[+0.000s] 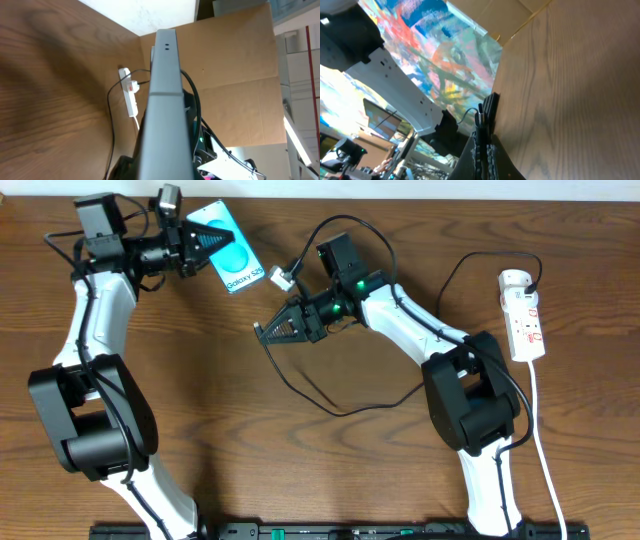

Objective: Plug charger to phone and switch on socket

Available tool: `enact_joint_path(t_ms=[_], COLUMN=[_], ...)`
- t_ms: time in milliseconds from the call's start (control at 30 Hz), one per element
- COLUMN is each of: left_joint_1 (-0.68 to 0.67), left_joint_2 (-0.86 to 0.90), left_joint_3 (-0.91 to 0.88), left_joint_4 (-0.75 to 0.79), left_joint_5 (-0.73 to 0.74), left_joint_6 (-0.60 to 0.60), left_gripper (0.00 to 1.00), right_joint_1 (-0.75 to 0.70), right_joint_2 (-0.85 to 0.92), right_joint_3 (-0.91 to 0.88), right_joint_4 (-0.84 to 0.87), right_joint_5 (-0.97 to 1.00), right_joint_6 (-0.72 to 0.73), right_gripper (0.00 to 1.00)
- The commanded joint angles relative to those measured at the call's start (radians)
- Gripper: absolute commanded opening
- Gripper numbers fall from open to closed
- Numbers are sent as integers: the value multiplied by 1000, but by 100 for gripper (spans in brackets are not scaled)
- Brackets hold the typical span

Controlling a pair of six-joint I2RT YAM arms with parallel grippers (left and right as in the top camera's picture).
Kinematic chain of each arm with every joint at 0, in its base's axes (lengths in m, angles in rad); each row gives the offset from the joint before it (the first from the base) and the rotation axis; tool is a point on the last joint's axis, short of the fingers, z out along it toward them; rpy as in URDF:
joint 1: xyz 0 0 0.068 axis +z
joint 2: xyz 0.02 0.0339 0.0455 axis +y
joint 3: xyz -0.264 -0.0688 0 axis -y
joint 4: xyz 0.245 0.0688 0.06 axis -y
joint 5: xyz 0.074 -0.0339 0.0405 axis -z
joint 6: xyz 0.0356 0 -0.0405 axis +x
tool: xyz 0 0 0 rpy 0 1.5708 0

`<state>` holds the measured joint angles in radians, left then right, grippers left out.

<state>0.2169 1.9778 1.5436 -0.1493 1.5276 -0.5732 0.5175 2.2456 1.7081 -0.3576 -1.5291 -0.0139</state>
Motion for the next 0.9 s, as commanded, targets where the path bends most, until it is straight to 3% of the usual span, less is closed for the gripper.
enact_joint_path(t_ms=[0,667,867], left_joint_1=[0,-46,-51], left_joint_2=[-25,-25,-25], left_joint_3=[11,11,11], left_joint_4=[13,24,24], left_joint_5=[46,46,46], left_joint_6=[-2,-5,-5], left_gripper=[7,7,7], right_joint_1=[-28,-70,-71], right_joint_2=[-37,-37,-37], right_joint_3=[15,14,14], right_joint_4=[40,290,298], right_joint_5=[-32,-32,-32], right_joint_6=[104,332,336], right_gripper=[1,1,1])
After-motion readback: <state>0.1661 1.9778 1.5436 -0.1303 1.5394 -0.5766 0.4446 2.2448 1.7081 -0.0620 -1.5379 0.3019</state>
